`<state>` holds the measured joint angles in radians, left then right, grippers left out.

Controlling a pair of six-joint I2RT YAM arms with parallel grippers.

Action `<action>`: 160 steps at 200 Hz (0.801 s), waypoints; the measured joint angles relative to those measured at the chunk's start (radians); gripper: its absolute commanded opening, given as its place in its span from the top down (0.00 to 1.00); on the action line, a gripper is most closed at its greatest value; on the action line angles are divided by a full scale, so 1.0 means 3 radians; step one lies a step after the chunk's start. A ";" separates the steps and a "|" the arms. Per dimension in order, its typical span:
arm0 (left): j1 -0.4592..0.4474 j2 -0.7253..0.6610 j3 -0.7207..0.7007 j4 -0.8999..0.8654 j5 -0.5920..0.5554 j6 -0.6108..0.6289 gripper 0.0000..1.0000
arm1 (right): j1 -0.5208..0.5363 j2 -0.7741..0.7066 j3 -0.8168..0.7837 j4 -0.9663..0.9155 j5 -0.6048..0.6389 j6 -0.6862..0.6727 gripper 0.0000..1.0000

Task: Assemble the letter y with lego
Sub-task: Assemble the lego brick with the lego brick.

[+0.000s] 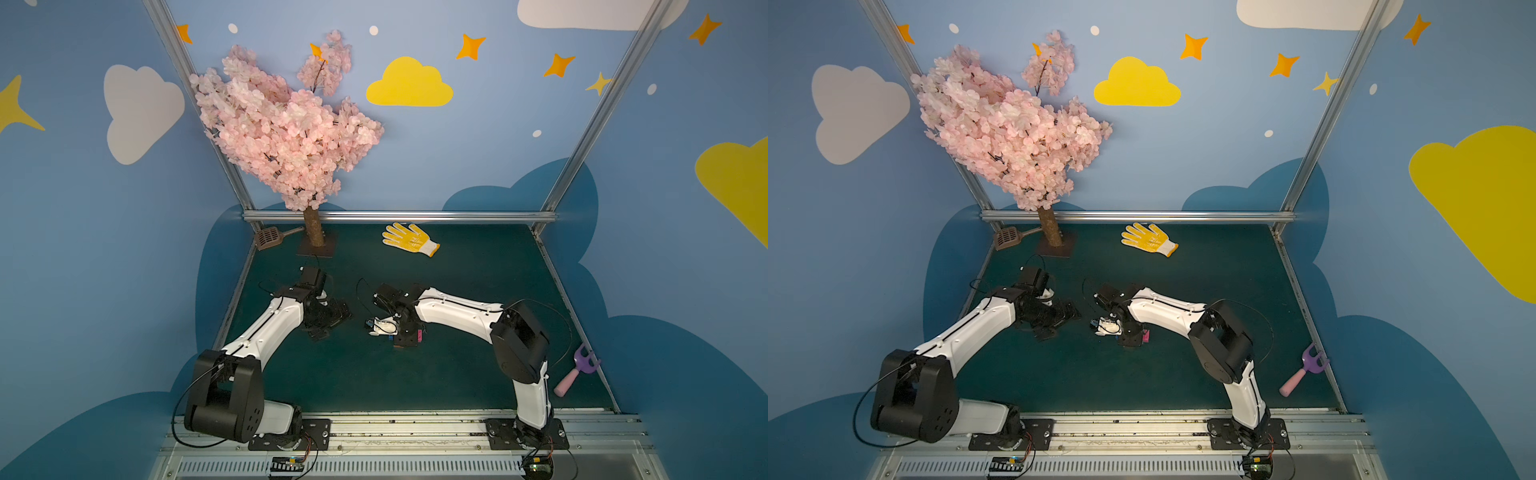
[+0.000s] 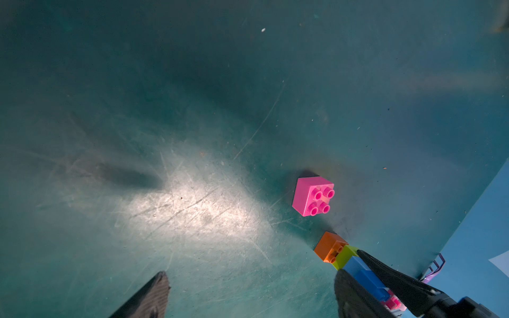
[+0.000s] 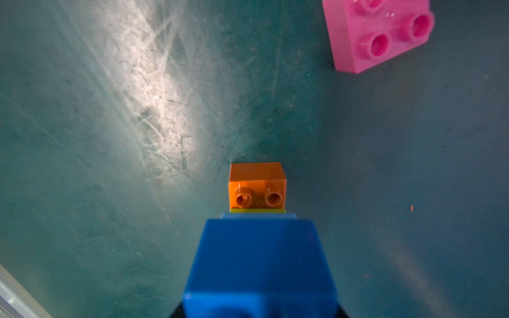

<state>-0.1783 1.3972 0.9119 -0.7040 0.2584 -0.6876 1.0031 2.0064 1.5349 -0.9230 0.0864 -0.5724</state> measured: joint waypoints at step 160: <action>0.0000 0.0000 -0.0022 0.0029 0.0027 -0.0029 0.07 | 0.0000 -0.0085 -0.0173 0.0183 -0.0014 0.0128 1.00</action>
<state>-0.1783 1.3972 0.9054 -0.6952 0.2665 -0.6964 1.0031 1.9808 1.4830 -0.8680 0.0822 -0.5339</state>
